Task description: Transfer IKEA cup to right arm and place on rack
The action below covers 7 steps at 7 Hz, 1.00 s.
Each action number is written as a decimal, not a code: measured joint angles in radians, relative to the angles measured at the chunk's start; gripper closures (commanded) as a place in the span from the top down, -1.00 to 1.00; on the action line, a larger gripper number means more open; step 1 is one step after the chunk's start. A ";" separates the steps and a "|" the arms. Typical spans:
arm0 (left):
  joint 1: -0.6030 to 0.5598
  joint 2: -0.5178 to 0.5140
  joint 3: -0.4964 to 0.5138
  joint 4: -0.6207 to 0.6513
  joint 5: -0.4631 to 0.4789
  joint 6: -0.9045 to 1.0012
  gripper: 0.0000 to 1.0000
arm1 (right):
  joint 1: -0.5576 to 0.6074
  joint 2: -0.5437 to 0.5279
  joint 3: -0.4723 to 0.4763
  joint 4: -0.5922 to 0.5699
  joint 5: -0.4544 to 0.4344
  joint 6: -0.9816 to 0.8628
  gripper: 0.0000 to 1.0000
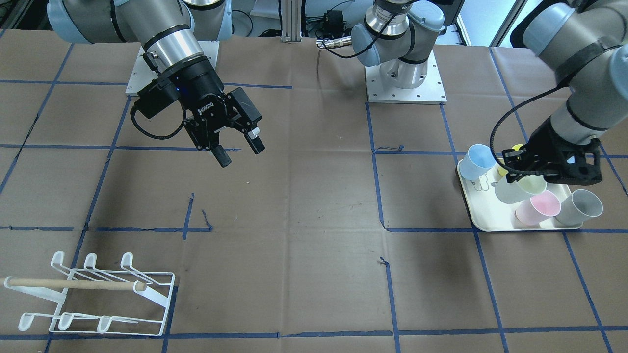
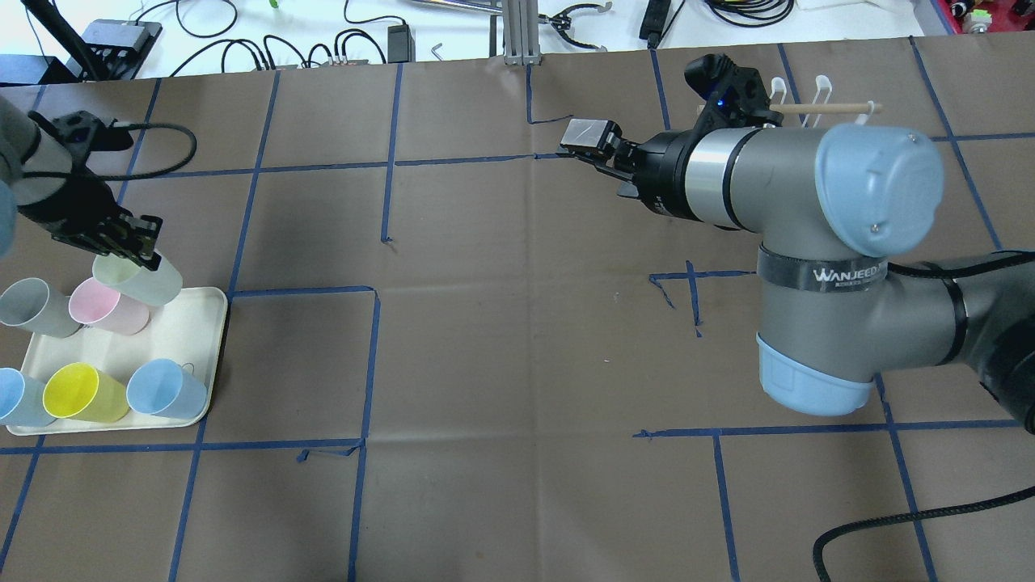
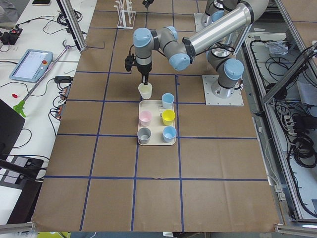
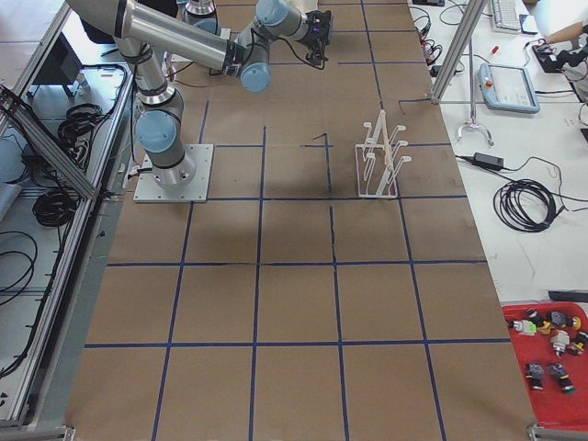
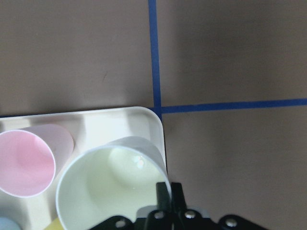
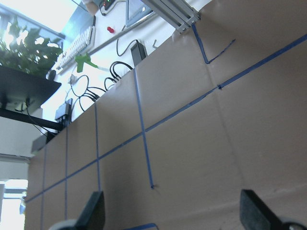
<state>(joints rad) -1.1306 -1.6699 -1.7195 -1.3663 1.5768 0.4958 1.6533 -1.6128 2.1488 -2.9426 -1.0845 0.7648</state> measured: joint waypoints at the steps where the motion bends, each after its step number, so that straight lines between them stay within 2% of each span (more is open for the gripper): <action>1: -0.024 -0.015 0.118 -0.125 -0.001 -0.025 -1.00 | 0.001 0.000 0.035 -0.117 0.021 0.168 0.99; 2: -0.075 -0.038 0.215 -0.201 -0.004 -0.063 -1.00 | 0.002 0.000 0.059 -0.206 0.030 0.320 0.99; 4: -0.189 -0.060 0.289 -0.203 -0.065 -0.099 -1.00 | 0.016 -0.003 0.077 -0.276 0.033 0.476 0.99; 6: -0.240 -0.053 0.255 -0.041 -0.301 -0.092 -0.97 | 0.047 -0.003 0.086 -0.307 0.033 0.539 0.99; 7: -0.247 -0.043 0.203 0.113 -0.423 -0.082 -0.94 | 0.052 -0.003 0.087 -0.319 0.032 0.566 0.99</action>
<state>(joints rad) -1.3778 -1.7127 -1.5169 -1.2536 1.1534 0.4137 1.7051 -1.6155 2.2358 -3.2614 -1.0522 1.3308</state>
